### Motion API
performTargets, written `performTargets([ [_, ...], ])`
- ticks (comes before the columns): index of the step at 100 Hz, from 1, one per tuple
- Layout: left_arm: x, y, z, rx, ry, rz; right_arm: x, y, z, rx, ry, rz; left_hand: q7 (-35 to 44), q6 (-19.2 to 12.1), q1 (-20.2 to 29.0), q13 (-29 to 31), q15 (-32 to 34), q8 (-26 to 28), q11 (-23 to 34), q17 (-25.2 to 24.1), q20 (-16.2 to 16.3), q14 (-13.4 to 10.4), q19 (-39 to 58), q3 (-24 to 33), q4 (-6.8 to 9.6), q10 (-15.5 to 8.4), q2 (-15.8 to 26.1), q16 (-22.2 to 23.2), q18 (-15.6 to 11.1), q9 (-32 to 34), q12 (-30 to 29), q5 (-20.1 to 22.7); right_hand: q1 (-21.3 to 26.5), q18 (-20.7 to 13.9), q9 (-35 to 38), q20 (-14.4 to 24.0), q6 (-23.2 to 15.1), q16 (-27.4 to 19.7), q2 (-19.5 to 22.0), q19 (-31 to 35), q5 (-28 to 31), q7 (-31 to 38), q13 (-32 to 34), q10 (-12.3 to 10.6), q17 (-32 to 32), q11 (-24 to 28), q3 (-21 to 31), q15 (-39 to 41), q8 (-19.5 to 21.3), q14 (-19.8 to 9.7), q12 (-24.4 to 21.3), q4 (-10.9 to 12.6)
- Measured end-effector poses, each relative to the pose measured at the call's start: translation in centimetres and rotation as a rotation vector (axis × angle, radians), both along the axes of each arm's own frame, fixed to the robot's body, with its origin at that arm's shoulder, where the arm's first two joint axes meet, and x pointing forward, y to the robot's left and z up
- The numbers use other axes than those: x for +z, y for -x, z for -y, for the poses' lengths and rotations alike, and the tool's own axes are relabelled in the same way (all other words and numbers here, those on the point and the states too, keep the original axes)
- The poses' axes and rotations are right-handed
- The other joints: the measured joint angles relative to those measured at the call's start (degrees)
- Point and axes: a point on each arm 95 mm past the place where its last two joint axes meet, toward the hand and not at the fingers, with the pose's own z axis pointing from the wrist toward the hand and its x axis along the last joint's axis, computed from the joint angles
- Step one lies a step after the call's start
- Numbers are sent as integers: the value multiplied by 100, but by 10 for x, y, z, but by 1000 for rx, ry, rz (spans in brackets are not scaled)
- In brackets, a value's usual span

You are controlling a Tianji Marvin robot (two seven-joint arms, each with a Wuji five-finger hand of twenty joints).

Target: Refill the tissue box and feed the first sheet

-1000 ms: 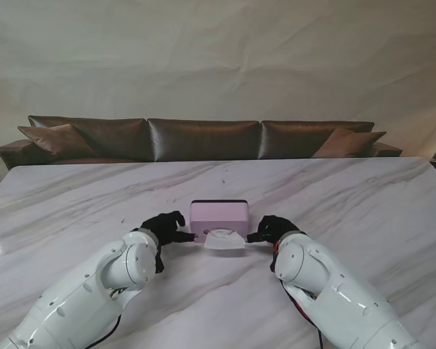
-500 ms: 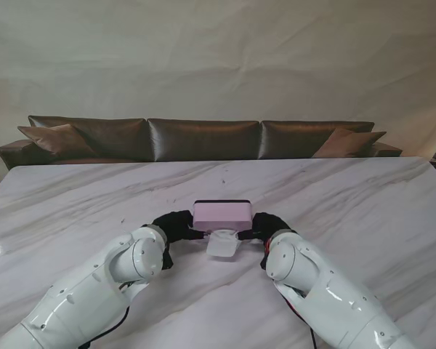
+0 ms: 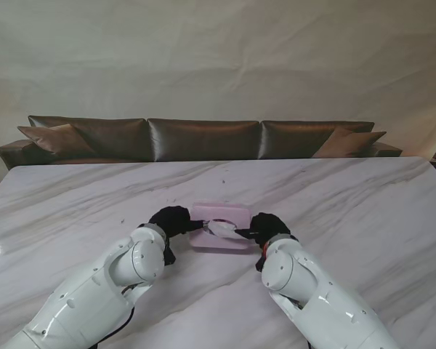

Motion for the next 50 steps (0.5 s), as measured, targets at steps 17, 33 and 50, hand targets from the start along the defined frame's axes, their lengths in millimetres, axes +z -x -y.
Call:
performTargets([
  [17,1,1,1,1,6,-4,4,4,0,10,11,-13,203,33,-1,352,211,85,162,266,0,30,-1,-18,0,138,127,73,53,483,83,513,-39,178,587,1,-68,-1,1,364,571,177,572,38,481,51,-74,160,-204,67,13,-140],
  [33,0,2,0,19,14,-17,5,4,1,4,1,-33,254,18,52,554,281,92,213,416,0,52,-1,-74,0,172,236,82,114,708,86,767,-21,238,748,1,-279,-27,169,477,731,277,732,-33,641,19,-79,215,-277,86,62,-140],
  [50,-3,3,-2,37,-4,-33,5,-1,2,24,11,-76,-282,-157,96,235,-163,-208,-232,152,-126,90,-4,-1,0,101,307,-127,120,251,-159,495,-534,237,192,-136,-443,-76,509,477,333,-305,461,-75,418,-492,-84,215,184,85,56,129],
])
